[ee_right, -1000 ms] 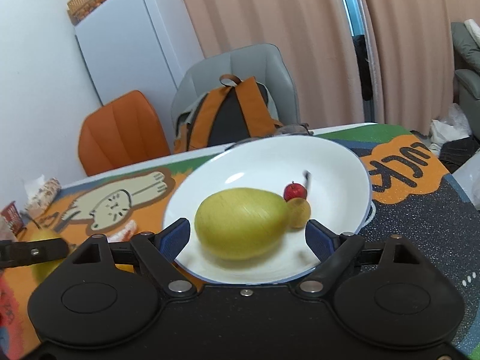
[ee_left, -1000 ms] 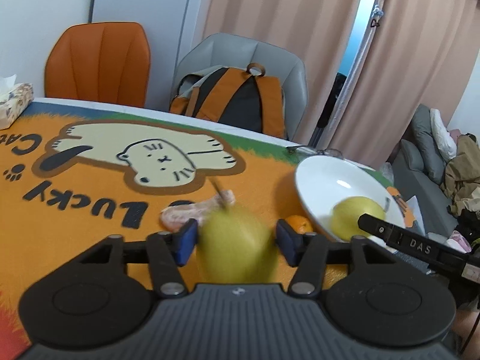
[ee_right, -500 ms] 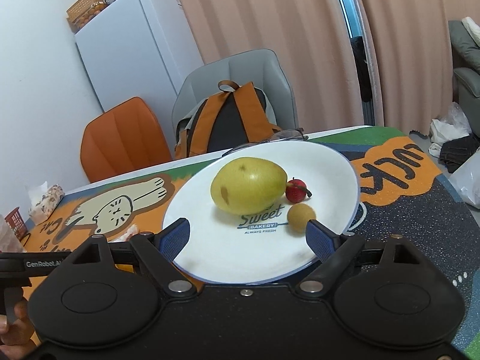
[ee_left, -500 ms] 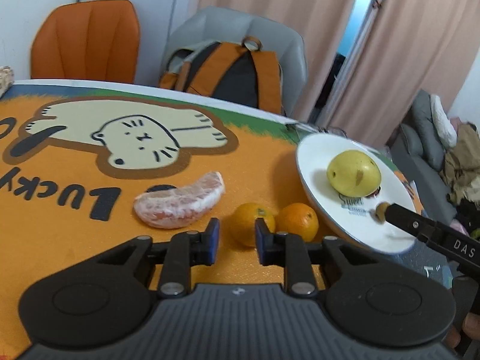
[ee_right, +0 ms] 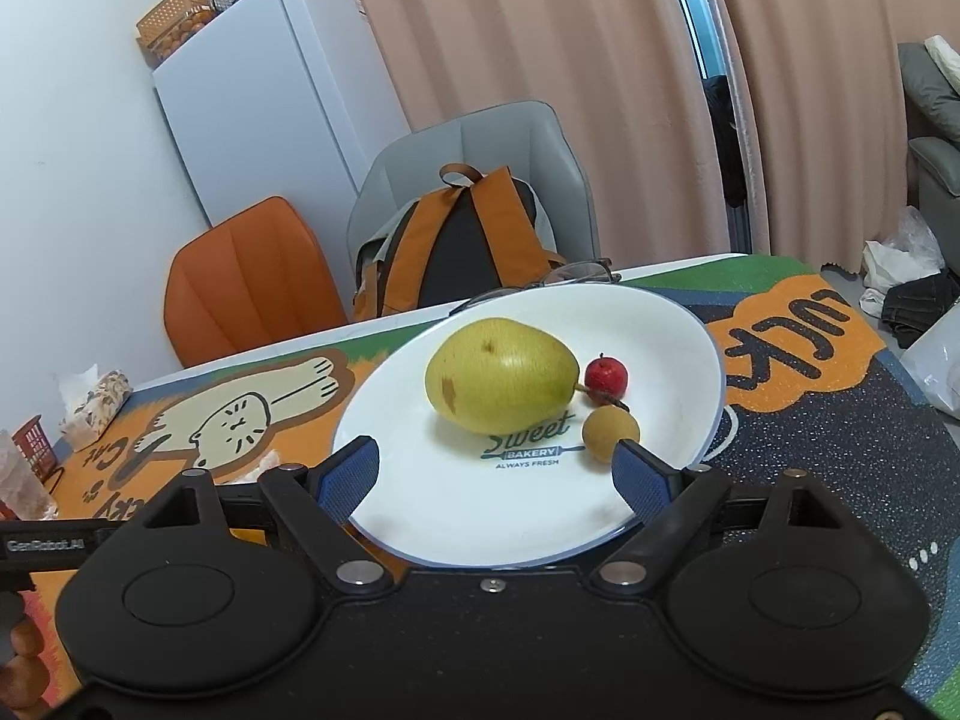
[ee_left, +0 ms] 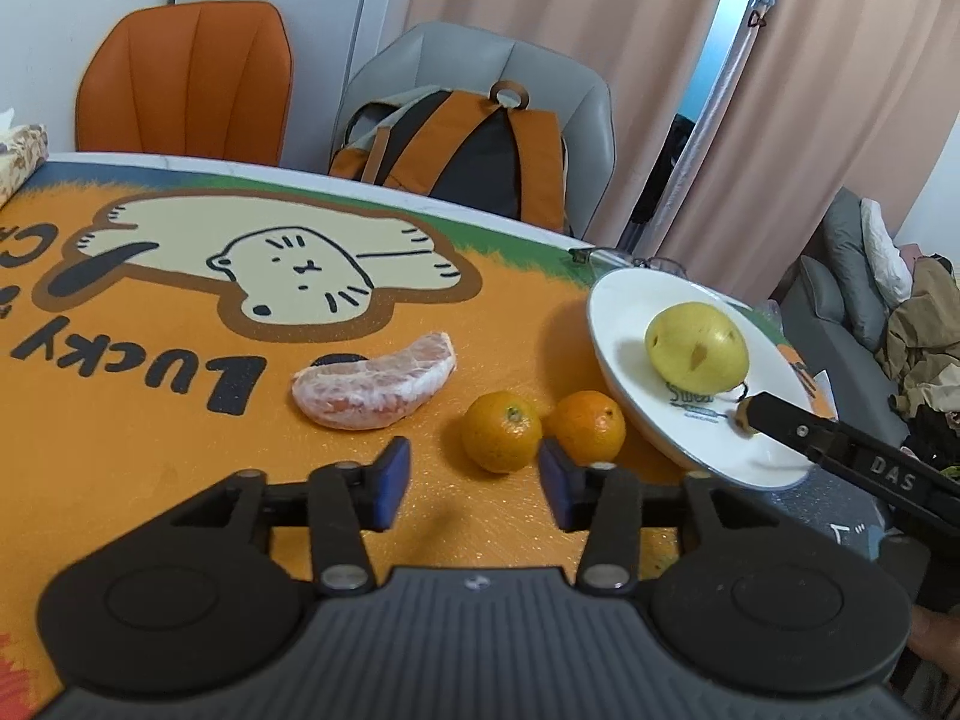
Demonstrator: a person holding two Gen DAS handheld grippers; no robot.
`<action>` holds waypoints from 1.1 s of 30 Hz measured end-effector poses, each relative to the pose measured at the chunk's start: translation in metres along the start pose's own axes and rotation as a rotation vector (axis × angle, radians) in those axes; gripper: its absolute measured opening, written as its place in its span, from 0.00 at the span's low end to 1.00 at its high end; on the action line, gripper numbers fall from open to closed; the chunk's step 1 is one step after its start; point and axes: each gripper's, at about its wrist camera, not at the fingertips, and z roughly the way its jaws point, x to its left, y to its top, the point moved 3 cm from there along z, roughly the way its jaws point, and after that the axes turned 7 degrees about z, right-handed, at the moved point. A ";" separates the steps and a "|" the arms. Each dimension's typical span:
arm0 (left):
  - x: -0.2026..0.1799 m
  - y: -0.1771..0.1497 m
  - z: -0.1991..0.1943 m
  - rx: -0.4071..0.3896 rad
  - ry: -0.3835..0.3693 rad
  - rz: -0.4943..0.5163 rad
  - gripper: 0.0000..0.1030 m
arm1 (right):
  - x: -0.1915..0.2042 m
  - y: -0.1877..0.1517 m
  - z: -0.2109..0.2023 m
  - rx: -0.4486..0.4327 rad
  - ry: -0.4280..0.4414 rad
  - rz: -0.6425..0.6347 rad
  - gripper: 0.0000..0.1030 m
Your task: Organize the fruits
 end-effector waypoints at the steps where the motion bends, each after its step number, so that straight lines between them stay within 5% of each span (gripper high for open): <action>1: 0.000 0.000 -0.003 -0.002 0.001 0.000 0.50 | 0.000 0.000 -0.001 -0.001 0.003 0.000 0.83; 11: -0.009 -0.015 -0.025 0.013 0.009 0.014 0.77 | 0.001 0.003 -0.008 -0.002 0.030 0.009 0.86; 33: -0.022 -0.050 -0.039 0.046 0.041 -0.036 0.78 | 0.004 -0.026 -0.044 0.086 0.078 -0.067 0.93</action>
